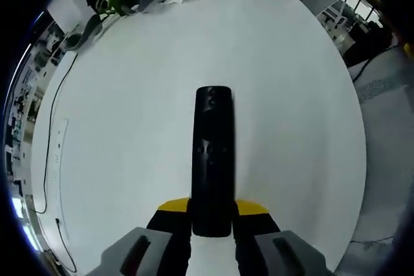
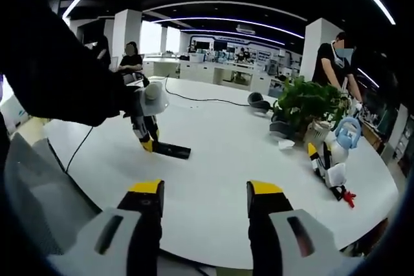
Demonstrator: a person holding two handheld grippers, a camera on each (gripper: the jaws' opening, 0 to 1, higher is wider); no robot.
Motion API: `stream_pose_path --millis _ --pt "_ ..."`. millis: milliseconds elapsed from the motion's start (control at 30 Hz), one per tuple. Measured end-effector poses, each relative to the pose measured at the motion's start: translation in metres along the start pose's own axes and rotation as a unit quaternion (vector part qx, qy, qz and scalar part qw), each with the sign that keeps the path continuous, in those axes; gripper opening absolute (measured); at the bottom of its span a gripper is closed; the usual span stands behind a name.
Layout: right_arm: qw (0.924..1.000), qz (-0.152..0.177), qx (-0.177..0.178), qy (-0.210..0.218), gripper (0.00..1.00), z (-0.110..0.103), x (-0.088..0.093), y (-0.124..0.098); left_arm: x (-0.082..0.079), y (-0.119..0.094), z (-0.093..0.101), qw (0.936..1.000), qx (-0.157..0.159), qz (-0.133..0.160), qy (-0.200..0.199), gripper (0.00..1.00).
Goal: Press the specified remote control buttons in sequence, fully releasing each button before pressing the next.
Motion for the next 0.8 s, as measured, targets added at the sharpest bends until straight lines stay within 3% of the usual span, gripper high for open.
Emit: stream_pose_path --millis 400,567,800 --pt "1.0000 0.009 0.001 -0.001 0.52 0.000 -0.002 -0.002 0.004 -0.010 0.029 0.9999 0.004 0.000 0.013 0.24" --pt "1.0000 0.001 -0.002 -0.006 0.45 -0.001 0.000 -0.001 0.007 -0.015 0.040 0.9999 0.004 0.006 0.009 0.24" --pt "0.9999 0.009 0.008 0.001 0.44 0.002 -0.001 -0.004 0.010 -0.019 0.052 0.9999 0.006 0.009 0.006 0.24"
Point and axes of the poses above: the point that each gripper's makers call its tool centre point, and the gripper's own axes: y roughly forward along the fingers, z roughly to its right, x roughly out of its underside, the point moved 7 cm from there along -y, roughly backward along the fingers, and after that the axes turned 15 degrees about -x, right-handed, at the moved point
